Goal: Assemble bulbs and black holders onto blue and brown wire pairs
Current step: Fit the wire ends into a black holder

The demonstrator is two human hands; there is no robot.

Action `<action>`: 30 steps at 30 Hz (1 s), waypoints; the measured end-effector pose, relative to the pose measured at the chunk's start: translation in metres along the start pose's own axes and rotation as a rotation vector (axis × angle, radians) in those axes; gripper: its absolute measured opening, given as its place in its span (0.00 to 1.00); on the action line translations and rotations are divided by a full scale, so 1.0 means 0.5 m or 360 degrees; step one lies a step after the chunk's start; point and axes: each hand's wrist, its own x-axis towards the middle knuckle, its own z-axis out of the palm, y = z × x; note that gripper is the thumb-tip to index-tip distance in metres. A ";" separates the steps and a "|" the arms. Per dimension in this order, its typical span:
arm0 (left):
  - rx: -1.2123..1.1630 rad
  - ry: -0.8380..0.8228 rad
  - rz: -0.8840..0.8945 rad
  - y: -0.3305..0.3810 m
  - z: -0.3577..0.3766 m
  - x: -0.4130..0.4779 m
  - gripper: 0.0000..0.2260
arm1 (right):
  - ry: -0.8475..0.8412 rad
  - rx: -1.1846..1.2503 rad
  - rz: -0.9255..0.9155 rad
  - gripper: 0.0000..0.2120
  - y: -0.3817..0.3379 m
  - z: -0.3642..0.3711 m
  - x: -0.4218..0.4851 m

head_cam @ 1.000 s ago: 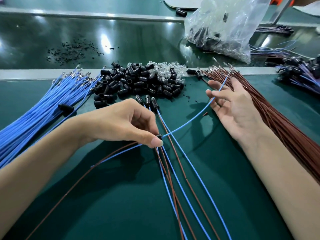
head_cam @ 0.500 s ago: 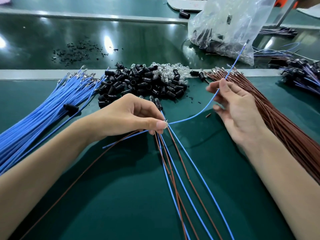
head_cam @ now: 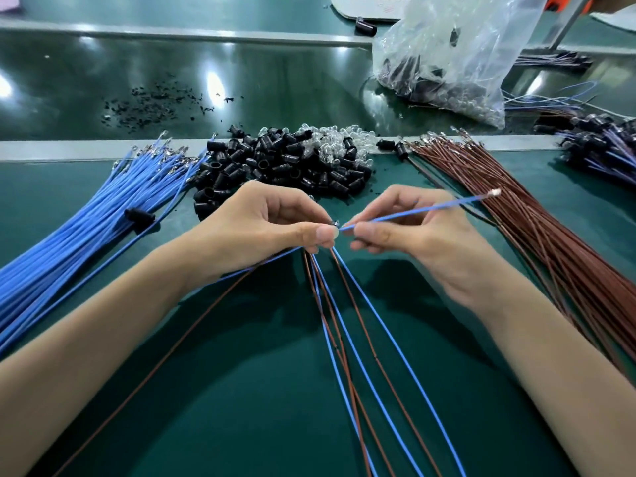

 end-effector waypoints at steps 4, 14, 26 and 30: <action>0.0077 0.0026 0.0011 -0.002 -0.001 0.003 0.11 | 0.0173 0.0289 -0.0031 0.04 -0.001 0.002 0.008; 0.0117 0.0082 0.0056 0.000 0.000 0.004 0.10 | 0.0127 0.0092 -0.0042 0.03 0.007 0.001 0.008; 0.0142 0.0092 0.0023 0.000 0.005 0.003 0.12 | 0.0267 -0.0123 -0.0135 0.03 0.023 0.024 0.008; 0.0228 0.0066 0.0060 0.001 0.011 0.001 0.09 | 0.0223 -0.0222 -0.0095 0.03 0.033 0.037 0.007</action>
